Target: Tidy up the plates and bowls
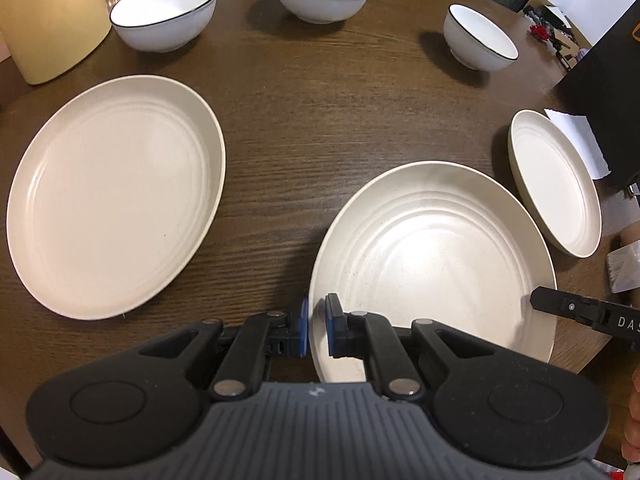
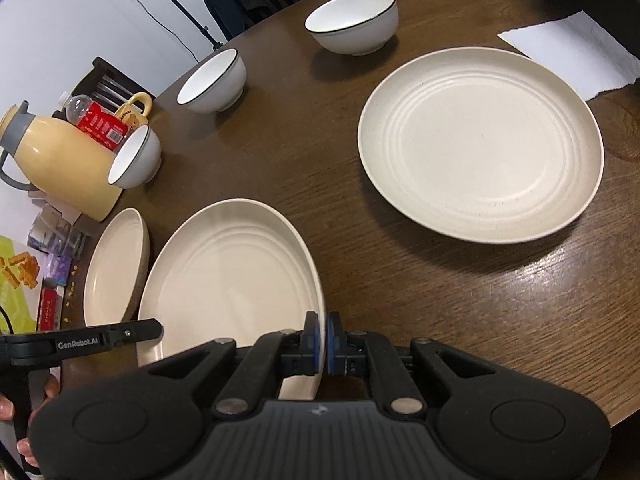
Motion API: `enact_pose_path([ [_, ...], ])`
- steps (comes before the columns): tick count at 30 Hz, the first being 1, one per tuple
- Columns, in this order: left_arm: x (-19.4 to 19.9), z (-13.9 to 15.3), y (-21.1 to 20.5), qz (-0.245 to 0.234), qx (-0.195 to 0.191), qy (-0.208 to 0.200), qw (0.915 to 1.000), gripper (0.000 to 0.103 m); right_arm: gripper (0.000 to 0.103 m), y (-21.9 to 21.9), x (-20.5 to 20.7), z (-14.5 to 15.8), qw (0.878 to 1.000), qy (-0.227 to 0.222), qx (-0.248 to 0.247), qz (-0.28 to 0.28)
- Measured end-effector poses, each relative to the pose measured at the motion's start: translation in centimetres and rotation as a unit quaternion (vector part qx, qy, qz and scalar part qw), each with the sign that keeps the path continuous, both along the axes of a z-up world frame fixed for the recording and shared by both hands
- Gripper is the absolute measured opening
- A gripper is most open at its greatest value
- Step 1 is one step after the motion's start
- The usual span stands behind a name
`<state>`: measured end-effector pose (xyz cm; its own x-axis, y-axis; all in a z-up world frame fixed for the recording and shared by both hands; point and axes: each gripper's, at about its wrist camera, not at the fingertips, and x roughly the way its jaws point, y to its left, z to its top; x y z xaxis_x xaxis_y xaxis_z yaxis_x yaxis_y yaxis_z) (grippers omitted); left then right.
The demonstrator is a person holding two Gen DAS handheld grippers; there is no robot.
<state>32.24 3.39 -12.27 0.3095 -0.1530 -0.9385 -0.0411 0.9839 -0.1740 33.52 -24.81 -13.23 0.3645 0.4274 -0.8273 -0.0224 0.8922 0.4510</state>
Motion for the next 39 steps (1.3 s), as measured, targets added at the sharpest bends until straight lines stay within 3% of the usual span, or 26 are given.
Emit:
enact_pose_path([
  [39, 0.5, -1.5, -0.3, -0.001, 0.011, 0.012, 0.9999, 0.011, 0.007, 1.0, 1.3, -2.5, 1.0, 0.018, -0.015, 0.006],
])
